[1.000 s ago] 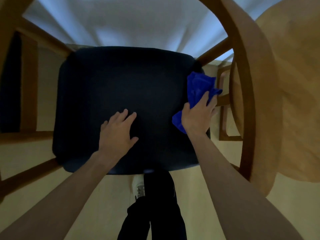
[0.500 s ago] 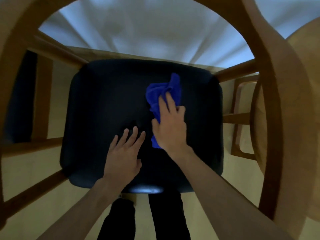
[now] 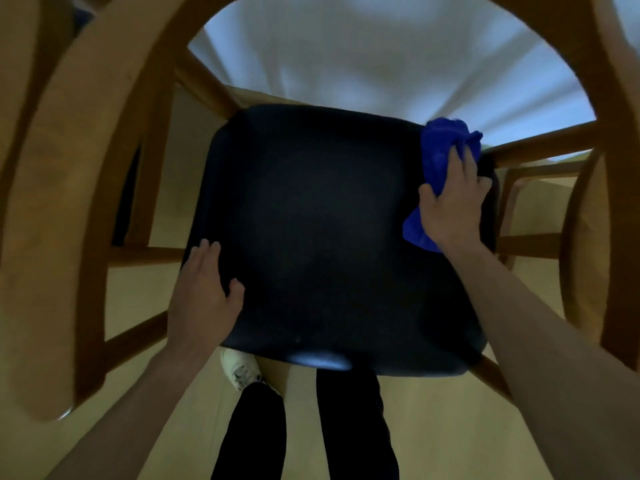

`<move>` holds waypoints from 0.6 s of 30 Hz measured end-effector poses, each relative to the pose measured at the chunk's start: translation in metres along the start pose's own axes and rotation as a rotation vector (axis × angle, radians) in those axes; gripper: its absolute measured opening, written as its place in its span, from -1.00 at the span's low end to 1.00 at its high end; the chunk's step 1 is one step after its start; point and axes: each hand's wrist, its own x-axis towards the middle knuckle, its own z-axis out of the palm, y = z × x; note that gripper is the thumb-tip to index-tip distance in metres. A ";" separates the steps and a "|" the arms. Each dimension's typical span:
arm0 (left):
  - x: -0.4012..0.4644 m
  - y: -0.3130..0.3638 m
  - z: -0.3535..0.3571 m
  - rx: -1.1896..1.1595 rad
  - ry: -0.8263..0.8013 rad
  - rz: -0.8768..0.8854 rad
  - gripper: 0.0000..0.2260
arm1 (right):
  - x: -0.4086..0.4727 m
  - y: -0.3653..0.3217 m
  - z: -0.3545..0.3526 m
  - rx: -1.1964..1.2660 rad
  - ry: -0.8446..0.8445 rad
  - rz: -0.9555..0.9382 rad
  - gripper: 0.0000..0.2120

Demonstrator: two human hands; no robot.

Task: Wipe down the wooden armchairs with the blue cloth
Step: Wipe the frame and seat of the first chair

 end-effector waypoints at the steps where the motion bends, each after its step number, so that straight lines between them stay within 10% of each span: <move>1: 0.001 -0.008 -0.004 -0.002 0.009 -0.042 -0.43 | -0.005 -0.013 0.008 -0.010 -0.004 -0.025 -0.37; 13: -0.007 -0.041 -0.014 -0.120 0.023 -0.038 -0.49 | -0.191 -0.115 0.098 0.116 -0.556 -0.646 -0.34; 18: -0.030 -0.047 -0.011 -0.225 0.017 0.077 -0.49 | -0.132 -0.082 0.053 0.151 -0.228 -0.426 -0.37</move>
